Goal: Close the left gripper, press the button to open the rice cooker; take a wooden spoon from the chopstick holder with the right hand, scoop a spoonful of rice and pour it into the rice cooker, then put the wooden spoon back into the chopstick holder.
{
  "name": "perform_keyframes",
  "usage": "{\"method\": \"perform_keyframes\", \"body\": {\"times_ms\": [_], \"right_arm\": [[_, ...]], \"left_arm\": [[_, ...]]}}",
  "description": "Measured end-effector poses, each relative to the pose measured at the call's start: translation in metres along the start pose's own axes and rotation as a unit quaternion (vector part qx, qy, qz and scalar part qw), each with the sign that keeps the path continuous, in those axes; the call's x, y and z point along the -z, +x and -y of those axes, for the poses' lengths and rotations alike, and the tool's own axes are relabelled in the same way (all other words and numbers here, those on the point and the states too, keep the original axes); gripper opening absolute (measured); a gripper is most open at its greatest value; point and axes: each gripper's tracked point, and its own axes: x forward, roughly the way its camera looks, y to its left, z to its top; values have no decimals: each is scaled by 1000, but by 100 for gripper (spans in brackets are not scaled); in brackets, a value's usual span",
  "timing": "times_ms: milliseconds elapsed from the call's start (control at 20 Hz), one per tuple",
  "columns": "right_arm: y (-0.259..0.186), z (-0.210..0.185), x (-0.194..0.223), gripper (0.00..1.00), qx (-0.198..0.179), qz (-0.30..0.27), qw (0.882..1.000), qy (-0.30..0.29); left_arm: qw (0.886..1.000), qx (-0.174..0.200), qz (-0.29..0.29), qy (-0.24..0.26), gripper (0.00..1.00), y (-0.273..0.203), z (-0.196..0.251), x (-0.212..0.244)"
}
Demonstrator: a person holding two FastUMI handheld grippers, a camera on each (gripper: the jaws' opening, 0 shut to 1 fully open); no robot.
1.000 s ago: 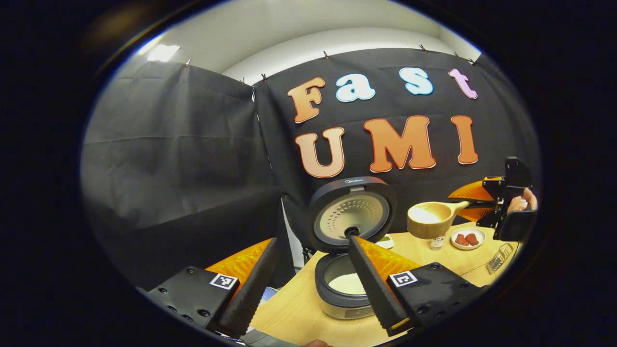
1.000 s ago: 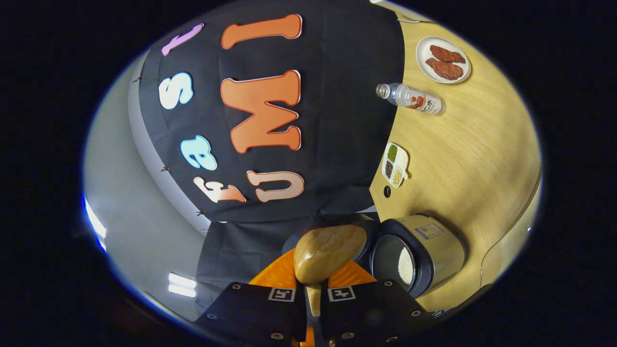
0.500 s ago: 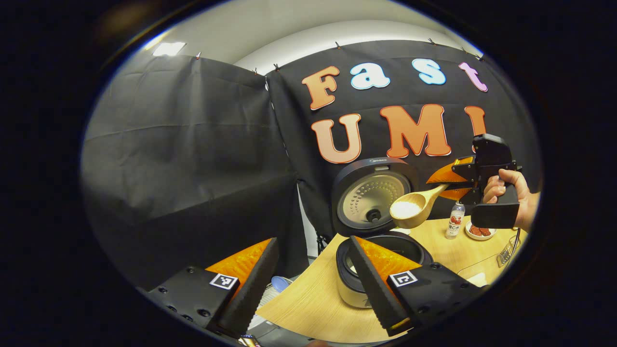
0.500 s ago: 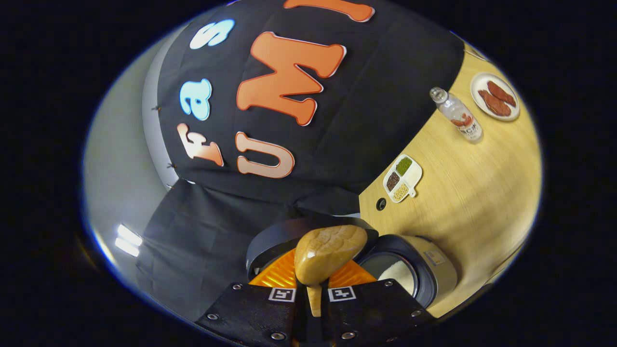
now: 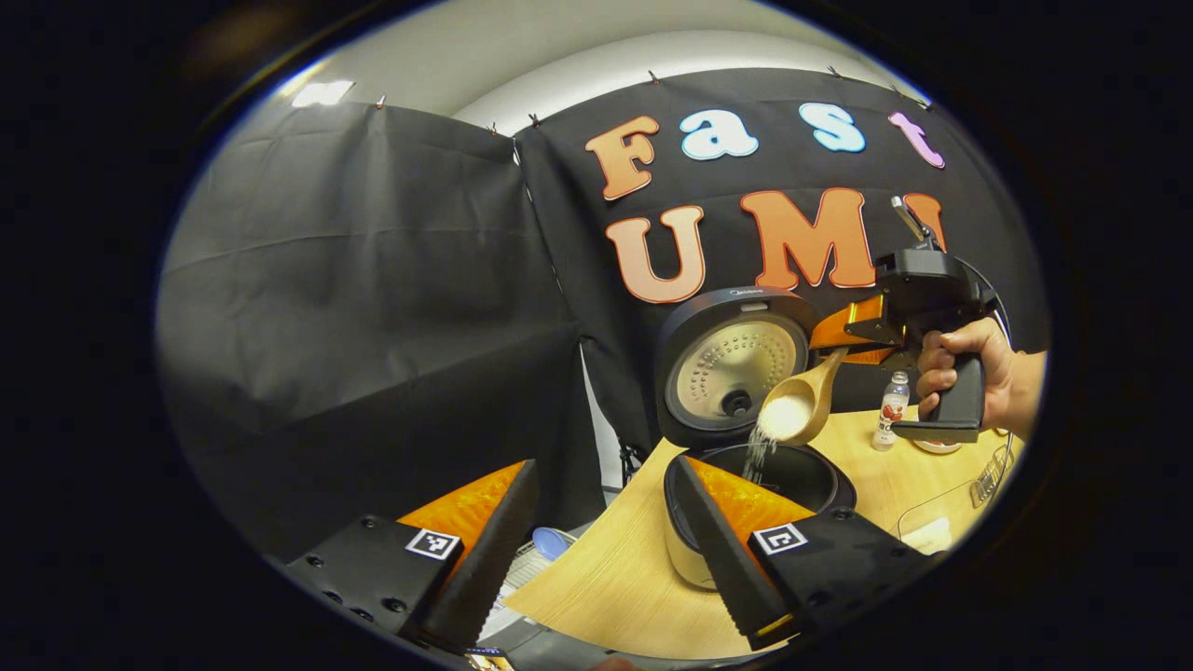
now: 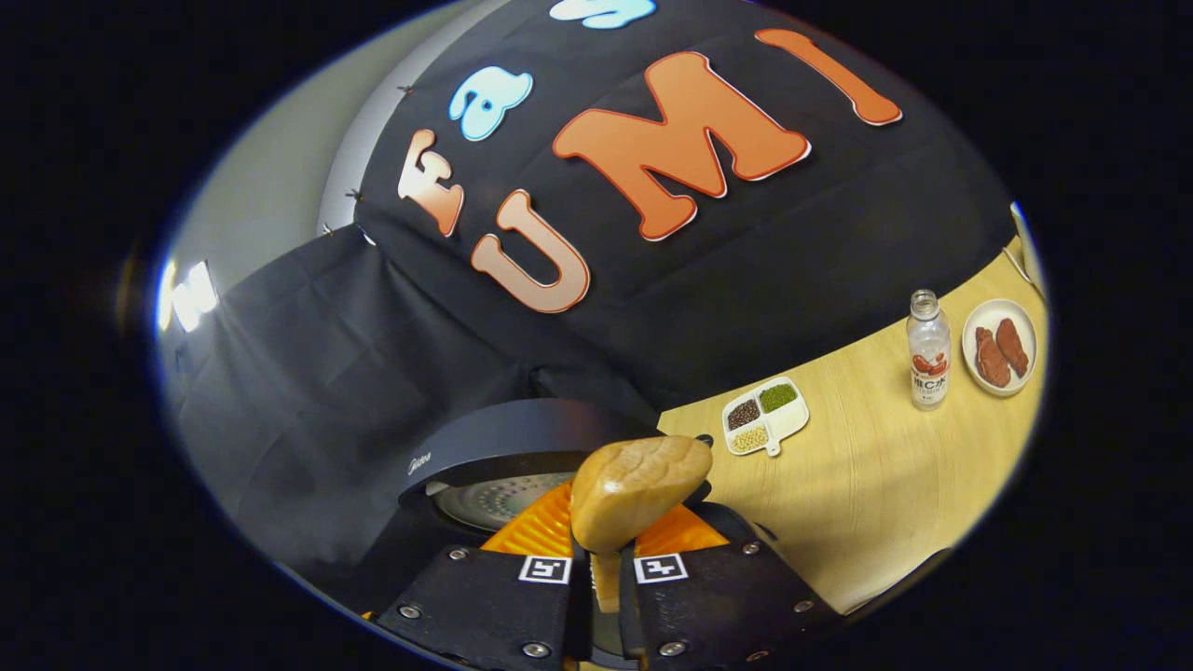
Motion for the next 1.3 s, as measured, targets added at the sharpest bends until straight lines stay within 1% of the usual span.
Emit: {"method": "perform_keyframes", "body": {"times_ms": [150, 300, 450, 750, 1000, 1100, 1200, 1250, 1300], "right_arm": [[-1, -7, 4, 11, -1, 0, 999, -35], [-1, -10, 6, 11, -2, 3, 997, -82], [-5, -23, 10, 10, -11, 7, 991, -130], [-5, -42, 23, 11, -27, 9, 979, -201], [-4, -55, 36, 11, -44, 10, 960, -275], [-5, -60, 40, 11, -45, 16, 948, -313], [-9, -66, 43, 11, -50, 24, 933, -355], [-10, -69, 47, 11, -54, 26, 928, -368], [-11, -72, 49, 10, -58, 28, 926, -373]], "left_arm": [[1000, 3, -1, 1, 99, 2, 2, 0], [1000, 6, -4, 2, 99, 4, 6, 2], [1000, 8, -3, 3, 99, 3, 7, 2], [1000, 4, -1, 2, 99, 4, 9, 2], [1000, 0, -5, -2, 99, 3, 6, 7], [1000, -2, -6, -4, 99, 3, 6, 10], [1000, -3, -7, -5, 99, 2, 7, 11], [1000, -2, -8, -5, 99, 3, 7, 12], [1000, -3, -7, -6, 99, 2, 8, 13]]}}
